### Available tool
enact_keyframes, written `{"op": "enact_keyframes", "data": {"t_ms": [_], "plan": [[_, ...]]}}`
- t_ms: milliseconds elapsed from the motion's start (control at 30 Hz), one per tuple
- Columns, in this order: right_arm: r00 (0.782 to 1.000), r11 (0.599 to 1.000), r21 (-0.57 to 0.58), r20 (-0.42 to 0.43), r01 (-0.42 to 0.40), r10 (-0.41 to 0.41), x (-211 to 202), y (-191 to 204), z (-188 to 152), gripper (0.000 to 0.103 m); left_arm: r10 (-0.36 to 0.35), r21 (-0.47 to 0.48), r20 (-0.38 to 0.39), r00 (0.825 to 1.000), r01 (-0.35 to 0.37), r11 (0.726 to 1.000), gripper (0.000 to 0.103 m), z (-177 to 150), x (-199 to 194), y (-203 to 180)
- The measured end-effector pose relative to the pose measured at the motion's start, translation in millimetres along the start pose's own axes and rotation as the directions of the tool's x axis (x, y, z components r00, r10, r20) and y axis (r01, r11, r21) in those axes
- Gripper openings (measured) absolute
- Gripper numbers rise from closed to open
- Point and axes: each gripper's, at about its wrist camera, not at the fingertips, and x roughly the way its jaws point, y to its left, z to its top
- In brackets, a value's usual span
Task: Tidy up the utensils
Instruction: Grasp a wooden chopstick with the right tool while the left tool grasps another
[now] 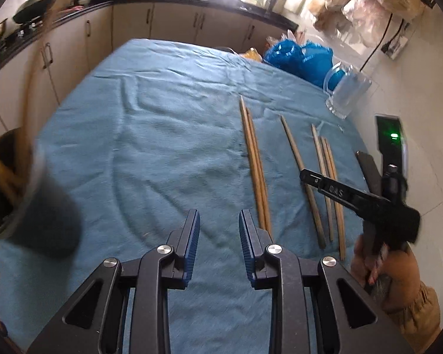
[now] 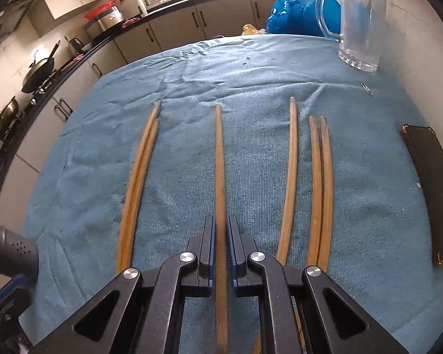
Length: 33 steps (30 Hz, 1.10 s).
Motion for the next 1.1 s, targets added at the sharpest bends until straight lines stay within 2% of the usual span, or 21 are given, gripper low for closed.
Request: {"op": "enact_keyframes", "data": {"t_ms": [167,333,400,500,667,833,933,967,1100], "plan": [[0.999,0.999,0.015,0.01,-0.037,0.036,-1,-6,-2,0.009,-0.01,0.036,-0.01,1.0,0.011,0.999,0.026,20,35,-16],[0.998,0.998,0.017,0.015,-0.068,0.067,0,-7,-2,0.009,-0.054,0.053,-0.042,0.998,0.056,0.997,0.026,34,72,-29],[0.997,0.997,0.019,0.015,-0.079,0.078,0,-9,-2,0.009,-0.026,0.068,-0.068,0.997,0.031,0.997,0.024,36,87,-33],[0.995,0.994,0.027,0.014,-0.104,0.104,0,-14,-2,0.009,-0.002,0.076,-0.052,0.999,0.006,0.997,0.019,38,92,-32],[0.992,0.991,0.034,0.02,-0.128,0.127,0,-17,-2,0.009,-0.05,0.038,-0.064,0.997,0.053,0.998,0.019,43,92,-22],[0.994,0.994,0.016,0.026,-0.11,0.109,0,-14,-2,0.009,0.007,0.078,-0.066,0.998,-0.001,0.997,0.016,48,96,-31],[0.997,0.998,0.002,0.019,-0.069,0.069,2,-7,3,0.009,0.084,0.12,-0.074,0.994,-0.075,0.99,0.007,51,101,-40],[0.998,0.998,-0.005,0.015,-0.055,0.055,3,-4,5,0.009,0.097,0.126,-0.076,0.992,-0.087,0.988,0.007,50,100,-41],[1.0,1.0,-0.018,0.002,-0.023,0.023,4,0,6,0.009,0.091,0.097,-0.112,0.99,-0.08,0.992,0.007,42,90,-33]]}}
